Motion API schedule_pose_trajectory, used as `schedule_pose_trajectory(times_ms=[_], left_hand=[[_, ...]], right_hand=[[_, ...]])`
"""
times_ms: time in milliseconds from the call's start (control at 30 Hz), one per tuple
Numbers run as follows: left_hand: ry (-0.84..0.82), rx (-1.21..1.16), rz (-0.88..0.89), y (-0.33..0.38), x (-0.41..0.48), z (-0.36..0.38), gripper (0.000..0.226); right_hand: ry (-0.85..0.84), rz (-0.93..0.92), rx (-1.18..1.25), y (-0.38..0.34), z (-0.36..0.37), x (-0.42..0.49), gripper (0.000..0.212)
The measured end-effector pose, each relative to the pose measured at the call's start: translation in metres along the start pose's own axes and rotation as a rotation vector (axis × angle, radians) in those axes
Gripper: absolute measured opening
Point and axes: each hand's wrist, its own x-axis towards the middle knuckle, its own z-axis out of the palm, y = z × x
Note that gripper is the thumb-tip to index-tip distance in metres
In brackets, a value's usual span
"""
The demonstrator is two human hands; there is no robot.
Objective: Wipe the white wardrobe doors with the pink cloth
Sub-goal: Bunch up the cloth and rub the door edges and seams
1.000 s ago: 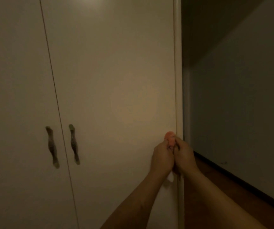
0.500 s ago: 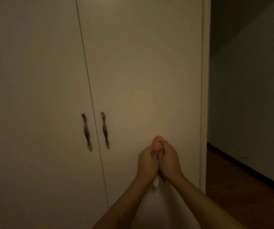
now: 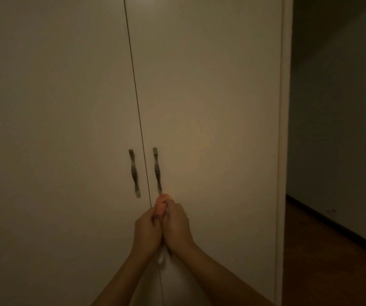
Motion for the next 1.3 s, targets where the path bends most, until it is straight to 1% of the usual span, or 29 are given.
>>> schedule_pose_trajectory(times_ms=[100, 167, 233, 367, 400, 500, 600, 733, 833, 900, 967, 1067, 1133, 1300], left_hand=[[0.007, 0.046, -0.017, -0.007, 0.003, -0.002, 0.021], [0.009, 0.062, -0.017, -0.005, 0.004, 0.006, 0.019], [0.0, 0.038, -0.02, 0.005, 0.005, 0.018, 0.02], [-0.049, -0.026, 0.032, 0.032, 0.004, 0.062, 0.021], [-0.055, -0.038, 0.035, 0.037, 0.005, 0.071, 0.021], [-0.102, -0.086, 0.059, 0.057, 0.003, 0.114, 0.023], [-0.17, -0.156, 0.031, 0.077, 0.003, 0.161, 0.03], [-0.229, -0.185, 0.061, 0.1, 0.003, 0.213, 0.035], [-0.266, -0.247, 0.07, 0.114, 0.002, 0.242, 0.051], [-0.289, -0.255, 0.07, 0.12, 0.001, 0.258, 0.056], [-0.316, -0.257, 0.074, 0.126, 0.002, 0.27, 0.052], [-0.335, -0.272, 0.064, 0.13, 0.003, 0.28, 0.039], [-0.346, -0.288, 0.056, 0.128, 0.003, 0.281, 0.037], [-0.323, -0.306, 0.041, 0.111, -0.003, 0.267, 0.033]], right_hand=[[-0.01, 0.005, 0.011, -0.002, 0.004, -0.001, 0.044], [-0.003, -0.006, 0.01, 0.003, -0.001, 0.001, 0.042], [0.01, -0.003, -0.021, 0.01, -0.014, 0.005, 0.04], [0.076, 0.01, -0.045, 0.03, -0.062, 0.011, 0.052], [0.092, 0.007, -0.051, 0.034, -0.071, 0.013, 0.051], [0.154, 0.021, -0.071, 0.061, -0.11, 0.018, 0.034], [0.213, 0.066, -0.119, 0.09, -0.151, 0.024, 0.026], [0.282, 0.103, -0.118, 0.119, -0.198, 0.029, 0.024], [0.299, 0.112, -0.147, 0.133, -0.228, 0.032, 0.019], [0.311, 0.115, -0.155, 0.141, -0.244, 0.032, 0.018], [0.332, 0.129, -0.16, 0.148, -0.254, 0.033, 0.018], [0.364, 0.137, -0.153, 0.156, -0.261, 0.034, 0.017], [0.368, 0.131, -0.157, 0.161, -0.259, 0.034, 0.018], [0.347, 0.132, -0.226, 0.161, -0.239, 0.032, 0.032]])
